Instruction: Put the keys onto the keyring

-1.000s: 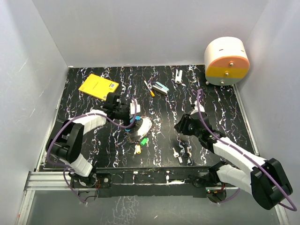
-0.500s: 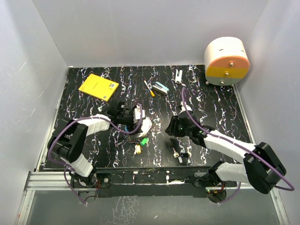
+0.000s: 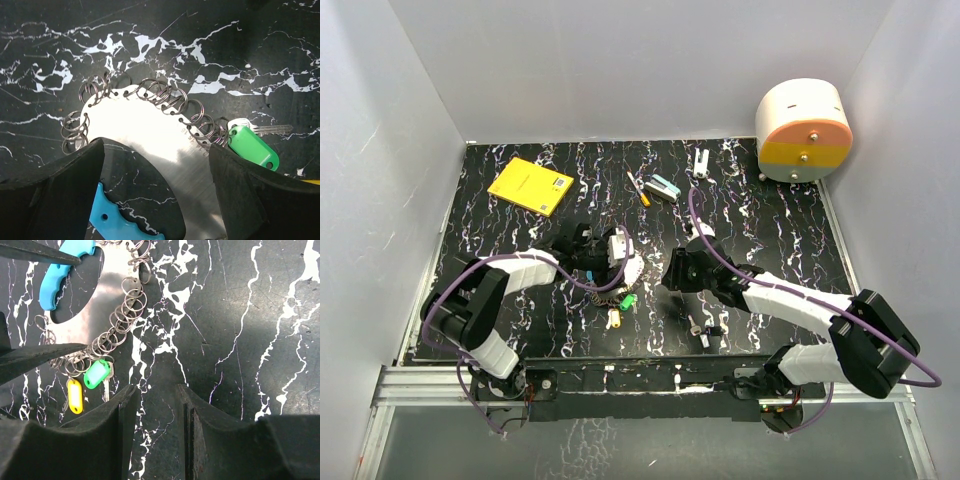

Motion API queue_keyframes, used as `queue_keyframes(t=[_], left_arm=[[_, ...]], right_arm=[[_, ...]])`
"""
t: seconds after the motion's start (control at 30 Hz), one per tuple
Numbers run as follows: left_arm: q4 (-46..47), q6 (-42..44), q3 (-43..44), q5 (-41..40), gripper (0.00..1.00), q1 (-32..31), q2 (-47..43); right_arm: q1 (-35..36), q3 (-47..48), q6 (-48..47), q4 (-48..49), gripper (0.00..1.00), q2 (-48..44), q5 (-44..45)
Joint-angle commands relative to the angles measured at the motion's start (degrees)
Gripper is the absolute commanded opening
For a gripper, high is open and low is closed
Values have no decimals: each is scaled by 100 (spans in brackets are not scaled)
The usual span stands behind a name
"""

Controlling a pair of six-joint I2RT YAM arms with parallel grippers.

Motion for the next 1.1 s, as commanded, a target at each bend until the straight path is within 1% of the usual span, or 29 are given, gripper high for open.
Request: queue_keyframes(t=[0.0, 0.13, 0.27, 0.4, 0.53, 0.63, 0.8, 0.97, 1.07], left_arm=[[506, -602, 12, -214, 83, -25, -193], [1067, -1298, 186, -709, 82, -27, -79], [1040, -1433, 184, -472, 82, -54, 92], [755, -1084, -31, -319, 82, -186, 71], [241, -687, -159, -225, 82, -211, -60], [-90, -376, -234, -127, 81, -212, -142], [-478, -7, -186, -117, 79, -213, -210], [-713, 194, -69, -94, 79, -219, -220], [-1051, 317, 145, -30, 79, -219, -233]], right_arm=[[22, 267, 56, 205, 41, -52, 192], [28, 265, 47, 153, 41, -115, 292], [29, 241, 65, 180, 41, -93, 281], [25, 217, 72, 163, 41, -63, 258], [29, 155, 67, 217, 41, -35, 244], [34, 171, -52, 362, 40, 87, 51], [248, 326, -356, 406, 40, 489, -88], [472, 604, -370, 323, 41, 828, -149], [572, 725, -338, 312, 40, 922, -154]])
